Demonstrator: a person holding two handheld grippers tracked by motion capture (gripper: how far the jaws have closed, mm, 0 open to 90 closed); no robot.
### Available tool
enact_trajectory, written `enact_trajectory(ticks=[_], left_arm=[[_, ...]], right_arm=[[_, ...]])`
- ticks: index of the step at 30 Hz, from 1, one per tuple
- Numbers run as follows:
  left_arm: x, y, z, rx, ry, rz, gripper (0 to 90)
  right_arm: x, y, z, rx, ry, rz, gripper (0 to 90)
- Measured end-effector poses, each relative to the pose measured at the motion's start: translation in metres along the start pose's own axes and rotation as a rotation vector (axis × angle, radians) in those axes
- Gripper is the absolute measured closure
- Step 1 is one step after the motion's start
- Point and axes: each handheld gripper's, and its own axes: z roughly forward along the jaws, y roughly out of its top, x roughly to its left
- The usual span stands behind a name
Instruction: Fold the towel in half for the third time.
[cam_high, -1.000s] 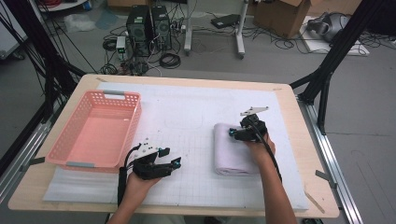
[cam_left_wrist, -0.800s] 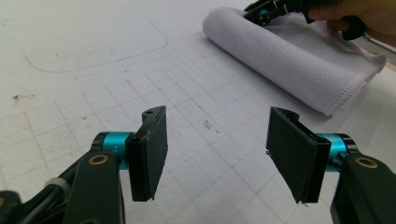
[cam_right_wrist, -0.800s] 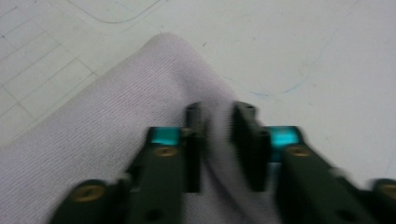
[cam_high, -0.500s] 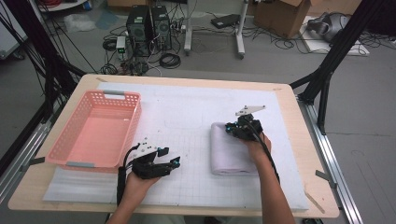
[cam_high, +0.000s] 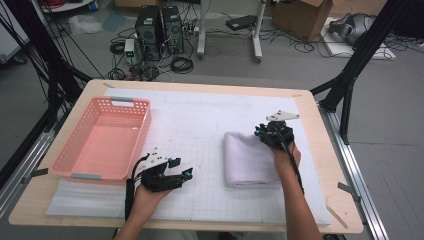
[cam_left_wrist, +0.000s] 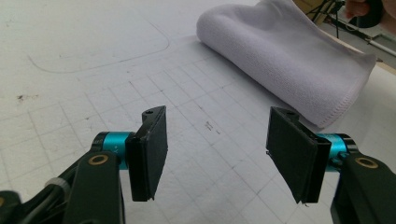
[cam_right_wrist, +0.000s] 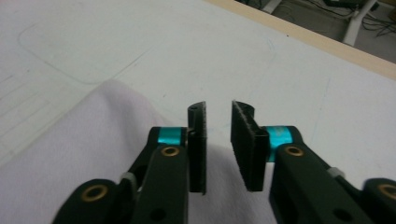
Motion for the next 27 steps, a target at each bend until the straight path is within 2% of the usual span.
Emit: enact_trajectory(ticks=[2, 4, 6, 10, 12, 13, 16, 18, 20, 23, 27], left_arm=[[0.000, 0.000, 0.000, 0.001, -0.001, 0.001, 38.7], [-0.001, 0.000, 0.000, 0.001, -0.004, -0.001, 38.7], [-0.001, 0.000, 0.000, -0.001, -0.006, -0.001, 38.7], [-0.001, 0.000, 0.001, 0.002, -0.006, 0.003, 38.7], [-0.001, -0.001, 0.001, 0.004, -0.007, 0.000, 38.7], [-0.001, -0.001, 0.001, 0.004, -0.008, 0.000, 38.7], [-0.001, -0.001, 0.001, 0.004, -0.008, 0.000, 38.7], [-0.001, -0.001, 0.001, 0.004, -0.009, -0.001, 38.7], [-0.001, -0.001, 0.001, 0.000, -0.010, 0.002, 38.6], [-0.001, 0.000, 0.000, -0.010, -0.013, 0.001, 38.5], [0.000, 0.000, -0.001, -0.013, -0.013, 0.008, 38.3]], right_arm=[[-0.004, -0.007, 0.000, 0.024, 0.025, -0.007, 78.2], [-0.007, -0.018, 0.007, 0.047, 0.084, 0.017, 77.5], [-0.008, -0.029, 0.015, 0.083, 0.043, 0.017, 76.6], [-0.015, -0.041, 0.021, 0.085, -0.111, 0.053, 72.9], [-0.016, -0.041, 0.021, 0.082, -0.152, 0.046, 68.3], [-0.016, -0.040, 0.020, 0.073, -0.153, 0.051, 67.0], [-0.019, -0.039, 0.009, 0.017, -0.106, 0.104, 64.4], [-0.021, -0.040, -0.003, -0.027, -0.075, 0.113, 65.4], [-0.020, -0.043, -0.014, -0.039, -0.038, 0.111, 62.6], [-0.014, -0.053, -0.029, -0.027, 0.023, 0.096, 60.7], [-0.002, -0.073, -0.043, 0.020, 0.087, 0.048, 65.4]])
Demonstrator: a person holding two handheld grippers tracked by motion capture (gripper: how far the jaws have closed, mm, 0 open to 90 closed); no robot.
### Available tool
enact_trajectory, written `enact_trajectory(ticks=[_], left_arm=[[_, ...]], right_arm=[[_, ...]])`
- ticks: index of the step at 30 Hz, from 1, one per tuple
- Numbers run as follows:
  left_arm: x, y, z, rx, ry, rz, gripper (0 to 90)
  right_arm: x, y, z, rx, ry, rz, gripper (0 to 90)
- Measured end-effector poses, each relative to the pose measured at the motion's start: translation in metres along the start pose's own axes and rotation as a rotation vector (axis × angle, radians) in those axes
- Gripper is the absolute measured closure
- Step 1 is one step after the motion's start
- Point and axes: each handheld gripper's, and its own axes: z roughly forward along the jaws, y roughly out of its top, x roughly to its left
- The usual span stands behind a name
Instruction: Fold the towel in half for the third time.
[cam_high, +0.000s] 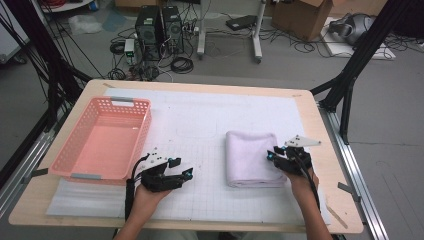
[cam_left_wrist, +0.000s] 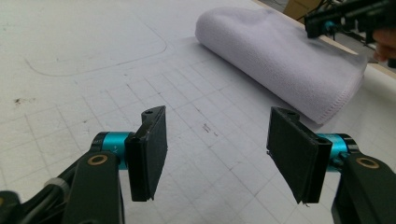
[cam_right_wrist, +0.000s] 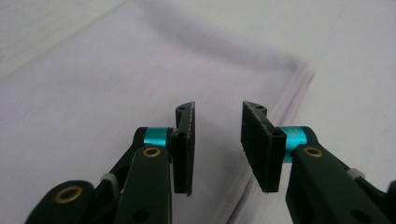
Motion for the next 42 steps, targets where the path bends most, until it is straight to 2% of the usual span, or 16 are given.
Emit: enact_trajectory(ticks=[3, 7, 11, 18, 22, 24, 26, 28, 30, 42], left_arm=[[0.000, 0.000, -0.001, -0.008, 0.000, -0.006, 38.2], [0.000, 0.000, -0.001, -0.009, -0.005, 0.002, 38.2], [-0.001, 0.001, -0.003, -0.014, -0.005, 0.001, 38.0], [-0.002, 0.002, -0.004, -0.021, -0.011, 0.012, 37.3], [-0.004, 0.004, -0.004, -0.042, -0.014, 0.027, 35.2], [-0.005, 0.004, -0.004, -0.049, -0.016, 0.034, 33.7], [-0.007, 0.005, -0.004, -0.079, -0.021, 0.042, 30.1], [-0.009, 0.006, -0.005, -0.090, -0.024, 0.051, 26.0], [-0.010, 0.006, -0.005, -0.093, -0.019, 0.049, 23.7], [-0.009, 0.007, -0.006, -0.099, -0.015, 0.053, 22.0]], right_arm=[[0.006, -0.016, -0.007, 0.032, 0.029, 0.004, 67.3], [0.009, -0.031, -0.017, 0.021, 0.015, -0.007, 68.2], [0.008, -0.035, -0.031, 0.021, 0.004, 0.008, 61.2], [0.005, -0.049, -0.074, -0.091, -0.022, 0.066, 43.9], [0.004, -0.057, -0.089, -0.139, -0.027, 0.055, 30.4], [0.003, -0.059, -0.092, -0.162, -0.020, 0.041, 27.3], [0.003, -0.059, -0.096, -0.185, -0.015, 0.031, 25.3], [0.003, -0.058, -0.098, -0.206, -0.032, 0.026, 20.0], [0.003, -0.057, -0.100, -0.217, -0.037, 0.027, 19.9], [0.004, -0.058, -0.096, -0.204, -0.016, 0.017, 19.0]])
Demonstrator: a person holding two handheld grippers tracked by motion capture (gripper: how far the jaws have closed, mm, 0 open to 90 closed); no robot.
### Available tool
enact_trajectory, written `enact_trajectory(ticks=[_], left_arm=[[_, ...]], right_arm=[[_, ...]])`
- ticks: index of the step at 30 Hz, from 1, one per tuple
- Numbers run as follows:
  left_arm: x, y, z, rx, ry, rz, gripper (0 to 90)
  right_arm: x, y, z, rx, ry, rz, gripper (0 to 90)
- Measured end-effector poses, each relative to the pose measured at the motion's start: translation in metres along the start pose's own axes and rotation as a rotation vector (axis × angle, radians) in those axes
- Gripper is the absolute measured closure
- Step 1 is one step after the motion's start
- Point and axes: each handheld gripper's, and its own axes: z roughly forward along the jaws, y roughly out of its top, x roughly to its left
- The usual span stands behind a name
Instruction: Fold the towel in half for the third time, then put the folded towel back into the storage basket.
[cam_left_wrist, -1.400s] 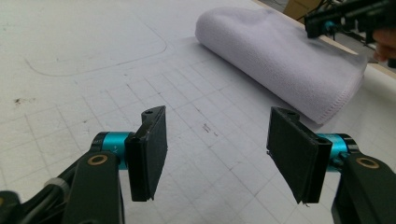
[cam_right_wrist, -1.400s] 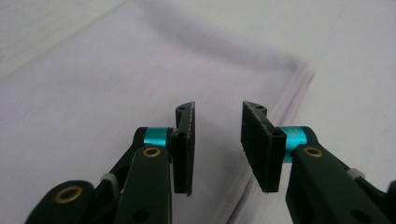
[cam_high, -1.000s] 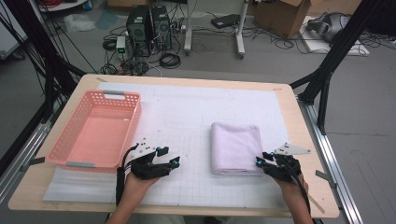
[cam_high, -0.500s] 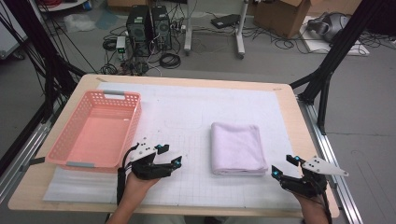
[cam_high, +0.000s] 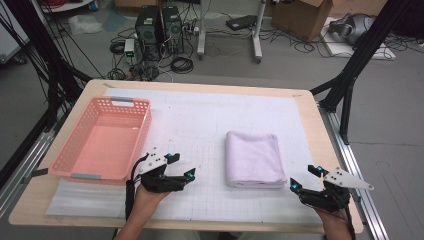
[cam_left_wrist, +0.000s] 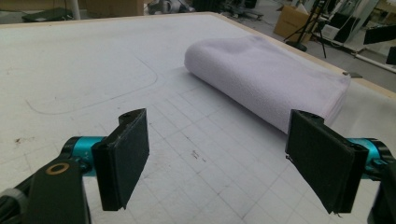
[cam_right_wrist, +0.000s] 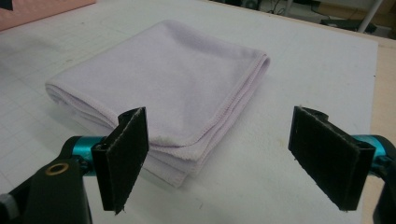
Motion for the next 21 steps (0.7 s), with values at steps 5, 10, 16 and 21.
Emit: enact_trajectory(ticks=[5, 10, 16, 21], left_arm=[[0.0008, -0.0001, 0.0005, 0.005, 0.005, -0.003, 21.4], [0.0007, -0.0017, 0.0031, 0.021, 0.005, -0.002, 19.1], [0.0001, -0.0026, 0.0021, 0.014, -0.009, -0.015, 19.7], [-0.0047, -0.0022, 0.0057, 0.022, -0.019, -0.010, 19.6]], right_arm=[[-0.0005, -0.0003, 0.0003, 0.003, -0.005, -0.006, 19.0], [-0.0023, -0.0010, -0.0001, -0.006, -0.003, 0.015, 19.0], [-0.0027, -0.0025, 0.0001, 0.008, -0.001, 0.020, 19.0], [-0.0040, -0.0032, 0.0019, 0.016, 0.015, 0.018, 19.1]])
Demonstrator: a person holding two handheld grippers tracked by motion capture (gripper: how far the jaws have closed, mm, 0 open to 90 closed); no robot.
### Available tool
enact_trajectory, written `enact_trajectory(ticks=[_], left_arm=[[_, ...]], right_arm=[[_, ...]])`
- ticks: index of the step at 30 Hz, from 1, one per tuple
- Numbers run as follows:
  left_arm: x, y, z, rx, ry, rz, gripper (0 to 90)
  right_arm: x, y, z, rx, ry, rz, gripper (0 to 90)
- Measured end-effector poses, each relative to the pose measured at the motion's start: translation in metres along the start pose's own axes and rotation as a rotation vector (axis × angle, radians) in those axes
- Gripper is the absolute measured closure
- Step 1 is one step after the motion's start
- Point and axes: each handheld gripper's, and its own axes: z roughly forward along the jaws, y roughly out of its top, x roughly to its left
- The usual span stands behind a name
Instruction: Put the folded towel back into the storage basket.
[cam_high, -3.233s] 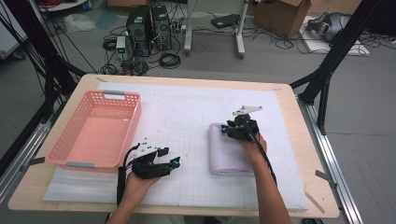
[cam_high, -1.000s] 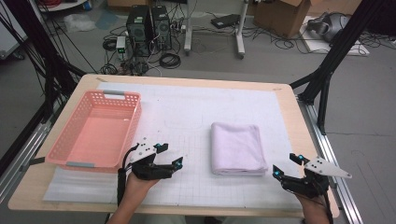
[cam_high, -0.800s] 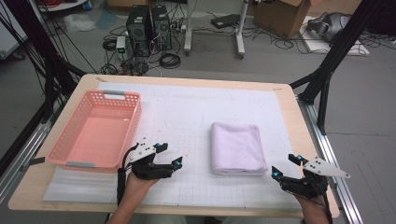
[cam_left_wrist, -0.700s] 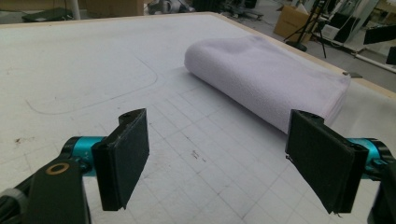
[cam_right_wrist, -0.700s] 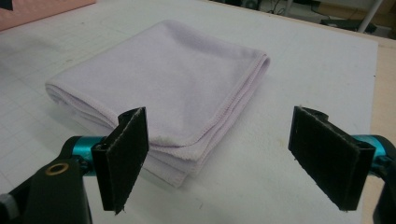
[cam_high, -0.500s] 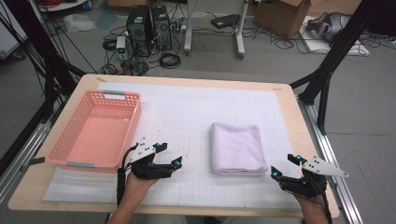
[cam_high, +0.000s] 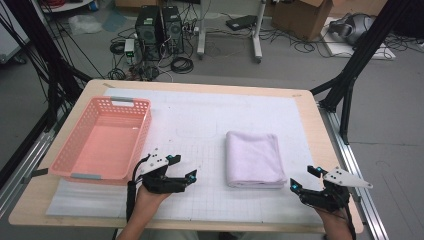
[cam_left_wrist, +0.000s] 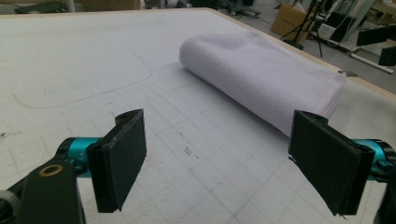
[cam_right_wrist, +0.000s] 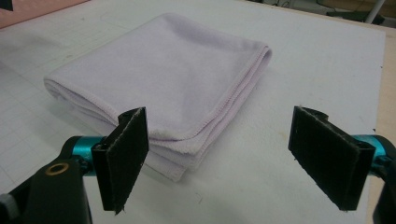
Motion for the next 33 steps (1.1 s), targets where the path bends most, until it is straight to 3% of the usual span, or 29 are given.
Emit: enact_trajectory(ticks=[5, 12, 14, 16, 20, 23, 27, 33], left_arm=[[-0.003, 0.003, 0.015, 0.022, -0.021, 0.000, 19.4], [-0.003, 0.011, 0.032, 0.015, -0.074, -0.023, 19.3], [-0.005, 0.013, 0.039, -0.007, -0.076, -0.007, 18.9], [-0.007, 0.016, 0.047, -0.001, -0.042, 0.032, 18.9], [-0.010, 0.021, 0.060, 0.029, -0.066, 0.005, 19.6], [-0.014, 0.027, 0.069, 0.019, -0.096, 0.012, 18.8], [-0.017, 0.033, 0.080, 0.031, -0.089, 0.003, 18.9], [-0.021, 0.042, 0.106, 0.081, -0.111, -0.036, 18.9]], right_arm=[[-0.003, -0.001, -0.002, 0.000, 0.003, 0.001, 19.0], [-0.007, -0.003, -0.004, -0.002, -0.010, 0.006, 19.0], [-0.007, -0.002, -0.004, -0.003, -0.012, 0.005, 19.0], [-0.006, -0.002, -0.004, -0.004, -0.012, 0.002, 19.0], [-0.005, -0.001, -0.003, 0.003, -0.014, -0.008, 19.0], [-0.004, -0.001, -0.002, 0.006, -0.013, -0.009, 19.0], [-0.003, -0.001, -0.001, 0.011, -0.010, -0.019, 19.0], [-0.002, 0.000, -0.001, 0.012, -0.004, -0.021, 19.0]])
